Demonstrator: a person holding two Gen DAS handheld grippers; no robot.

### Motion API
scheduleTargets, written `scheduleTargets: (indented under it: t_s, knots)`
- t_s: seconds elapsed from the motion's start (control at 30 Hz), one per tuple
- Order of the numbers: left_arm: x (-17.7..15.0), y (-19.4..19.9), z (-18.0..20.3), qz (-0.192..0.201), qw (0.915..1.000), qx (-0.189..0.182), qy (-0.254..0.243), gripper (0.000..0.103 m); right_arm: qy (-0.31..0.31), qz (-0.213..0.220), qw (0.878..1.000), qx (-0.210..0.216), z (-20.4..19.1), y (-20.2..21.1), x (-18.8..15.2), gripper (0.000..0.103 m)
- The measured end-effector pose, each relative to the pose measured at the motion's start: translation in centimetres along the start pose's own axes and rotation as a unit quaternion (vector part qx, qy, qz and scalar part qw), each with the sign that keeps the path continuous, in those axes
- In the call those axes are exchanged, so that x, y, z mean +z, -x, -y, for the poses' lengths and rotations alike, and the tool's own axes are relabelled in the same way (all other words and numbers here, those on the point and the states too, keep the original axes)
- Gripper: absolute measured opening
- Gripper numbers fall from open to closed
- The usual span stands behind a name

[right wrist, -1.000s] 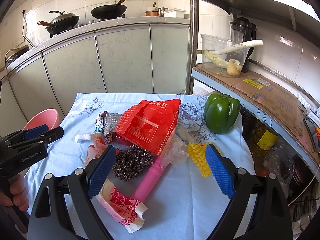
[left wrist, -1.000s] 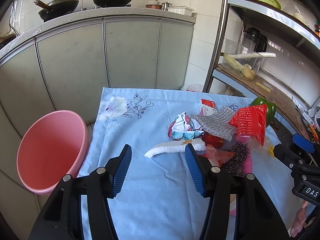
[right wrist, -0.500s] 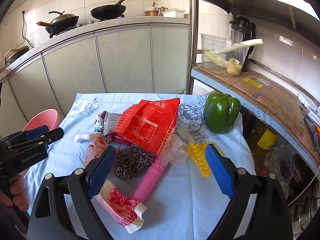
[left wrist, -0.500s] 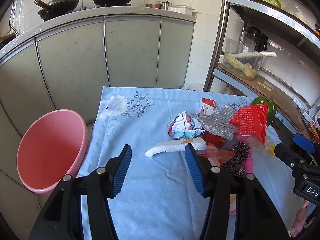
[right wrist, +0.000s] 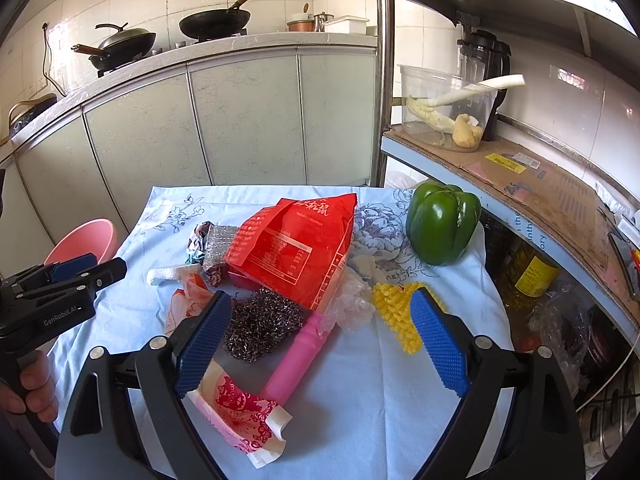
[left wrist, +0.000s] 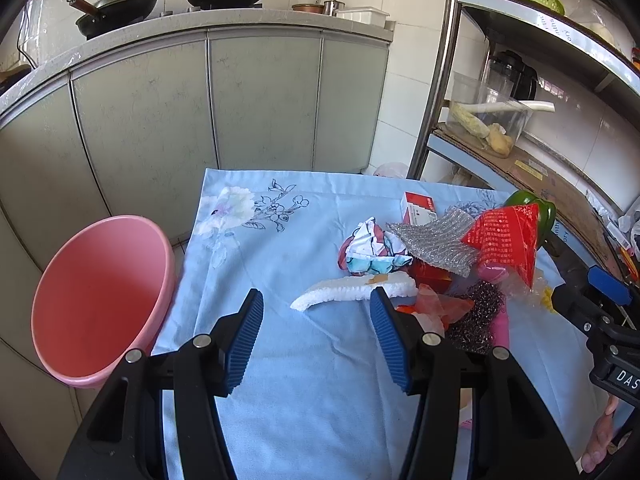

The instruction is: Collect trash

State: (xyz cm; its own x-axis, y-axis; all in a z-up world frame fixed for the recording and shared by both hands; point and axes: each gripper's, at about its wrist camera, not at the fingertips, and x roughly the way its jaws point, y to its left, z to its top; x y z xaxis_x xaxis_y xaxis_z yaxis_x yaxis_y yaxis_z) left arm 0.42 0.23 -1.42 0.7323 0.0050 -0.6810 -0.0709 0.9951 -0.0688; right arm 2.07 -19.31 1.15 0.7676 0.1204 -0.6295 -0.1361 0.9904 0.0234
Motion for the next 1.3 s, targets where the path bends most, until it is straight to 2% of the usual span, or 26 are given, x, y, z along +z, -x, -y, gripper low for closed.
scheduleTargets:
  t_s: [0.27, 0.4, 0.5, 0.57, 0.63, 0.87, 1.07, 1.27, 1.3]
  knots:
    - [-0.2, -0.4, -1.7, -0.025, 0.9988, -0.03, 0.029, 0.056, -0.007, 0.001, 1.0, 0.001, 0.7, 0.2, -0.1, 0.091]
    - [-0.5, -0.9, -2.7, -0.054, 0.9938, -0.077, 0.059, 0.057, -0.012, -0.001, 1.0, 0.007, 1.1, 0.1, -0.1, 0.091]
    - [-0.7, -2.0, -3.4, -0.09, 0.9847, -0.113, 0.097, 0.057, -0.014, -0.004, 1.0, 0.019, 1.3, 0.0, -0.2, 0.091]
    - [-0.8, -2.8, -3.9, -0.117, 0.9735, -0.143, 0.135, 0.056, -0.012, -0.008, 0.999, 0.035, 1.3, 0.2, -0.3, 0.091]
    - [-0.7, -3.4, -4.0, -0.131, 0.9659, -0.158, 0.158, 0.056, -0.007, -0.011, 0.998, 0.055, 1.1, 0.6, -0.5, 0.091]
    - [-0.3, -3.9, -1.7, -0.15, 0.9643, -0.174, 0.133, 0.056, 0.039, -0.029, 0.992, 0.116, -0.2, 2.3, -2.2, 0.091]
    - [-0.6, -5.2, 1.1, -0.175, 0.9633, -0.174, 0.105, 0.056, 0.06, -0.072, 0.984, 0.152, -0.6, 2.2, -4.4, 0.091]
    - [-0.6, -6.9, 3.1, -0.195, 0.9626, -0.163, 0.093, 0.055, 0.045, -0.103, 0.979, 0.173, -0.3, 0.5, -5.3, 0.088]
    - [-0.7, -7.2, 3.3, -0.201, 0.9618, -0.161, 0.093, 0.049, 0.041, -0.108, 0.977, 0.178, -0.2, 0.2, -5.3, 0.085]
